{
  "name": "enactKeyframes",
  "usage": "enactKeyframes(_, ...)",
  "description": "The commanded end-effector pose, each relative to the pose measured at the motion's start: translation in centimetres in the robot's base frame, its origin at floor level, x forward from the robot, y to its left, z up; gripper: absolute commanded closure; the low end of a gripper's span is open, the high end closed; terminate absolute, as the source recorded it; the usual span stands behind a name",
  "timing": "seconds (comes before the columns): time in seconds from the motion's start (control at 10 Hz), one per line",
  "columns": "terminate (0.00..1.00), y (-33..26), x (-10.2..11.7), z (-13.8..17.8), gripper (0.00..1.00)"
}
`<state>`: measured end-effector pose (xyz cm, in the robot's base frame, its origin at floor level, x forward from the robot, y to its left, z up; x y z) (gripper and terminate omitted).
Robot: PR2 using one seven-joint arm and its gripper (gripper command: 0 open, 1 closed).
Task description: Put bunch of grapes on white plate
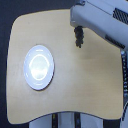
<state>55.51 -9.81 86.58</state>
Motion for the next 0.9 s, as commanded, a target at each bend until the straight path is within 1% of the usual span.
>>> enactKeyframes(0.0,0.00,8.6,-4.1,2.3,1.00)
enactKeyframes(0.1,0.00,11.1,-5.2,2.2,1.00)
enactKeyframes(0.6,0.00,20.4,-8.4,0.4,1.00)
enactKeyframes(0.8,0.00,22.6,-9.5,-0.4,1.00)
